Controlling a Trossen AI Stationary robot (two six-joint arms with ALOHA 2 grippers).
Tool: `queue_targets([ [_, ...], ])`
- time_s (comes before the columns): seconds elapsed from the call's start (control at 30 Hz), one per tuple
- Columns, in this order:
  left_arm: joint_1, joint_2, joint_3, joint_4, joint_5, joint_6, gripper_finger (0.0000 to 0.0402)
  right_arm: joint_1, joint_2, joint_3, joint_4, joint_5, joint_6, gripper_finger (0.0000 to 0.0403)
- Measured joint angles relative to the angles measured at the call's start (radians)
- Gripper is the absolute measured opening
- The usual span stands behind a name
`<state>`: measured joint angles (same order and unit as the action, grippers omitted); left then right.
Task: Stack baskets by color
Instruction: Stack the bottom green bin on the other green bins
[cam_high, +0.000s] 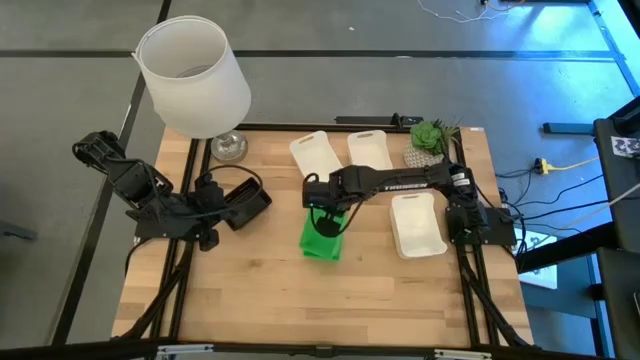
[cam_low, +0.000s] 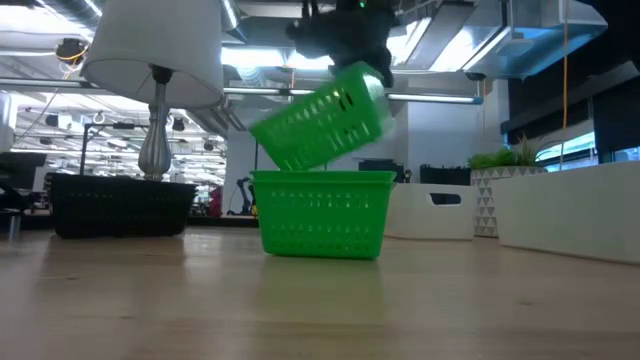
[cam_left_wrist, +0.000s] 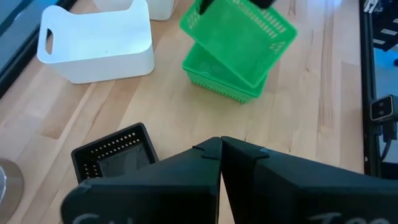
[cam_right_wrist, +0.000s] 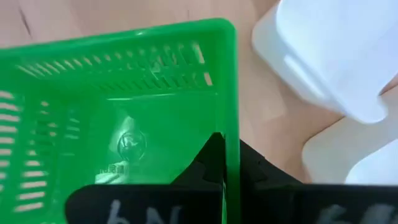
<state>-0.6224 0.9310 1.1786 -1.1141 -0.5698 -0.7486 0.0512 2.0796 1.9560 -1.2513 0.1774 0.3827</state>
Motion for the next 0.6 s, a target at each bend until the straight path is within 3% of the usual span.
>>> queue_targets([
  [0.47,0.000,0.000,0.000,0.000,-0.023,-0.008,0.0000,-0.020,0.000,-0.189,0.305,-0.181,-0.055,0.0000],
  [0.6,0.000,0.000,0.000,0.000,-0.024,-0.008,0.0000,-0.023,0.001,-0.225,0.320,-0.216,-0.051,0.0000],
])
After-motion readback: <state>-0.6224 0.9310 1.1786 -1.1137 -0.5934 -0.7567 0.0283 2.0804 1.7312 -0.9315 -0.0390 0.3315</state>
